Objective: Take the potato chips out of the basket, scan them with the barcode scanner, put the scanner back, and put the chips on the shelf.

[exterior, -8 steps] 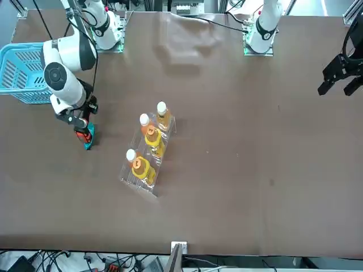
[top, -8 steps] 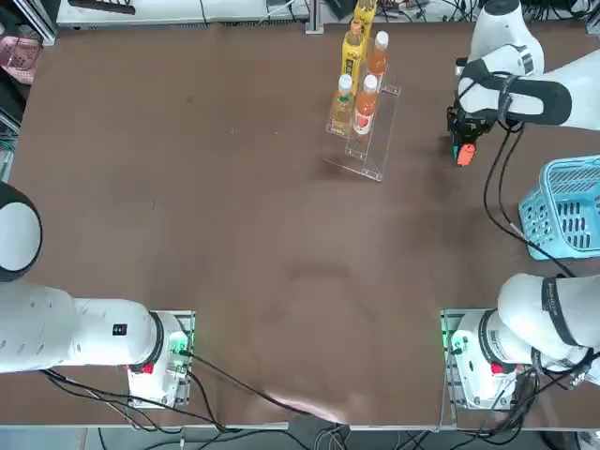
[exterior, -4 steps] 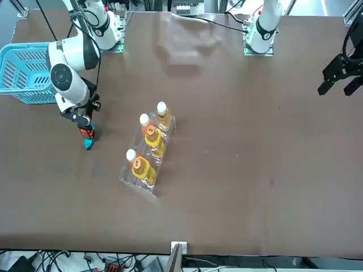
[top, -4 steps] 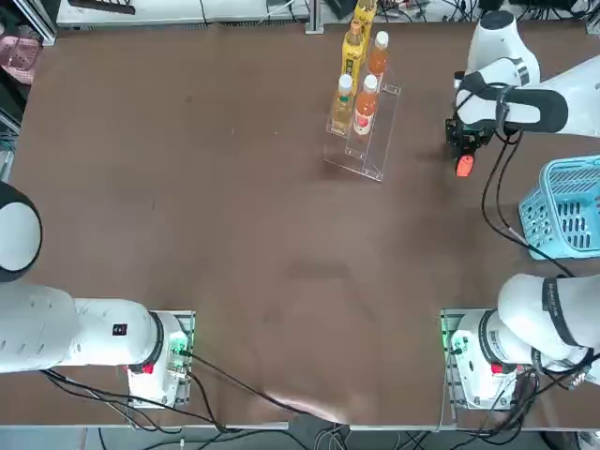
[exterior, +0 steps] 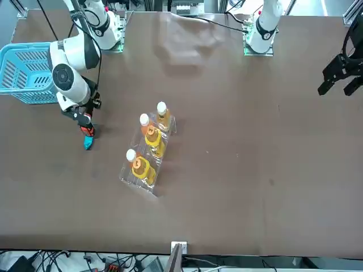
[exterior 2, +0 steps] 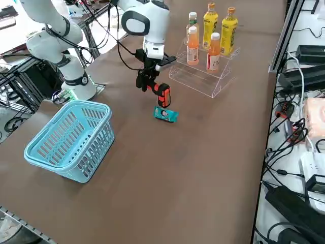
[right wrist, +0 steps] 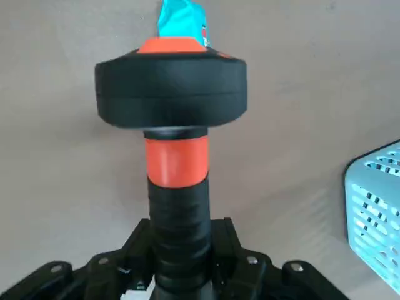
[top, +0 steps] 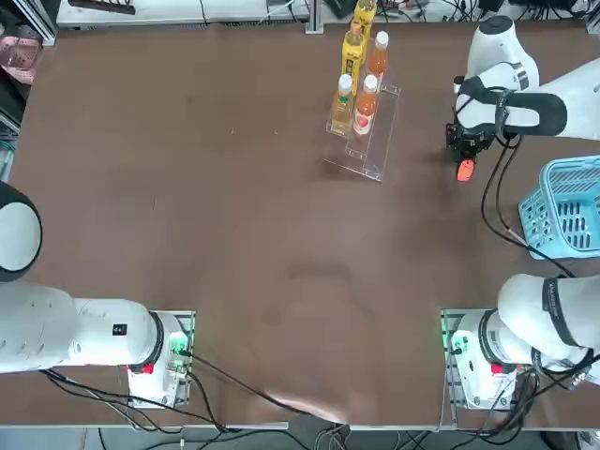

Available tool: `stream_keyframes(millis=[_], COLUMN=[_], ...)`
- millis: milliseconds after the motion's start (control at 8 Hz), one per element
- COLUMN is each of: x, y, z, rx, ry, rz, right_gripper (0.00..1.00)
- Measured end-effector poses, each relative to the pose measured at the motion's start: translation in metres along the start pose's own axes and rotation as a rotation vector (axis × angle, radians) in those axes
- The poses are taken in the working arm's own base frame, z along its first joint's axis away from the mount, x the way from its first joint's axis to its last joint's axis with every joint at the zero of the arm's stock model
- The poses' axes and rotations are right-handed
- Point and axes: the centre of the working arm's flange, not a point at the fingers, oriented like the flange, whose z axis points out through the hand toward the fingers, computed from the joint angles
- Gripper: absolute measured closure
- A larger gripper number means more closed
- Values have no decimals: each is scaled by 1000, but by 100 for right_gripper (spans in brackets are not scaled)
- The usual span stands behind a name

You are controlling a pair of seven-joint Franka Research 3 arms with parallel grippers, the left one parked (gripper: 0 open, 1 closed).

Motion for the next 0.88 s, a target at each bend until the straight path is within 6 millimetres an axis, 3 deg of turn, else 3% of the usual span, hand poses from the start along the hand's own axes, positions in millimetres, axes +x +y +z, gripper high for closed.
stream_keyframes(millis=[625,875], x=[0,2], y=[0,3], z=[-1,-10], rx=[2,2], ry=[5,28], rz=[1,9], right_gripper=[59,59])
